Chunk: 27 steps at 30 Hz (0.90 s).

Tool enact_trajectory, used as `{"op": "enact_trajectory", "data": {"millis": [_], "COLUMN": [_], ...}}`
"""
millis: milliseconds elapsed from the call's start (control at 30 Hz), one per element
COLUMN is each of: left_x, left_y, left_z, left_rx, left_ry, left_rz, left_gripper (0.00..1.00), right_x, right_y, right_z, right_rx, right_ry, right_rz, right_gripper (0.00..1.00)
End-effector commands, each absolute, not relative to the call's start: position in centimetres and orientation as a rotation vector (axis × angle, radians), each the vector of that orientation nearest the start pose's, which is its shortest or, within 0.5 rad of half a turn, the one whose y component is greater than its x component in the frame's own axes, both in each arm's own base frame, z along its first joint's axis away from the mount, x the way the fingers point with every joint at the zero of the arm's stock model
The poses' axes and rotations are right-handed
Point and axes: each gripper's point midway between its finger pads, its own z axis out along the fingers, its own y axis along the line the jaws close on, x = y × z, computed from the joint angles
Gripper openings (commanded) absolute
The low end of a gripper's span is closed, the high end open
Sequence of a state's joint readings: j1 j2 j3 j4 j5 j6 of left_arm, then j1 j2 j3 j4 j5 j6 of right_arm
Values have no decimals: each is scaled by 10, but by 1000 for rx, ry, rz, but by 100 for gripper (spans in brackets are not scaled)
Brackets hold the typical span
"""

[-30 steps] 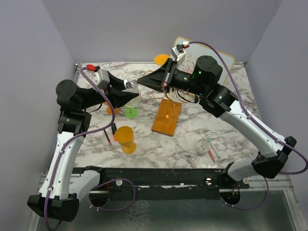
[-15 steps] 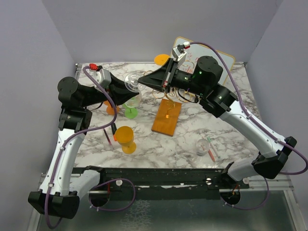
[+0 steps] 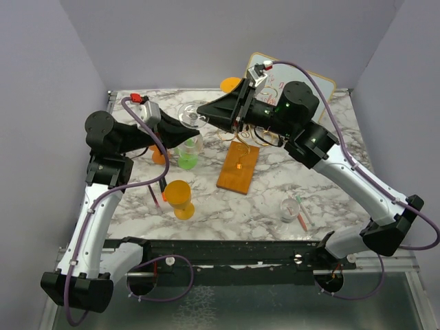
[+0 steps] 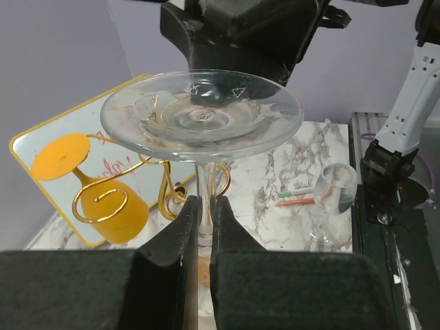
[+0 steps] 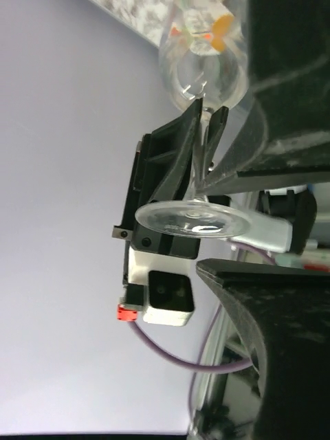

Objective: Place the wine glass upside down on the wine glass rack

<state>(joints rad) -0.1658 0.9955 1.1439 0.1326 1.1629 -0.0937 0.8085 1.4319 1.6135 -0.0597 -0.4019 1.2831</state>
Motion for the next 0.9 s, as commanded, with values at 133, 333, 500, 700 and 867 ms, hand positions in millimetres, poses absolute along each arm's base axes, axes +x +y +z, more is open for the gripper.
{"op": "enact_trajectory", "data": {"millis": [133, 333, 500, 700, 867], "left_x": [255, 271, 277, 278, 285], "left_y": [-188, -189, -207, -235, -251], "left_z": [422, 405, 380, 367, 353], "left_rx": [790, 742, 809, 900, 952], "left_ry": [1232, 1268, 1318, 1305, 1306], "left_rz": [-861, -877, -1010, -1071, -1086], "left_gripper": [0, 0, 0, 0, 0], "right_x": [243, 259, 256, 248, 239], "right_y": [361, 324, 282, 225, 200], "right_z": [466, 458, 476, 496, 506], "right_rx": [72, 178, 220, 288, 287], "right_ry": [1779, 1719, 1590, 1448, 1389], "right_rz": [1753, 1575, 1422, 1236, 1163], "right_gripper": [67, 70, 70, 70, 70]}}
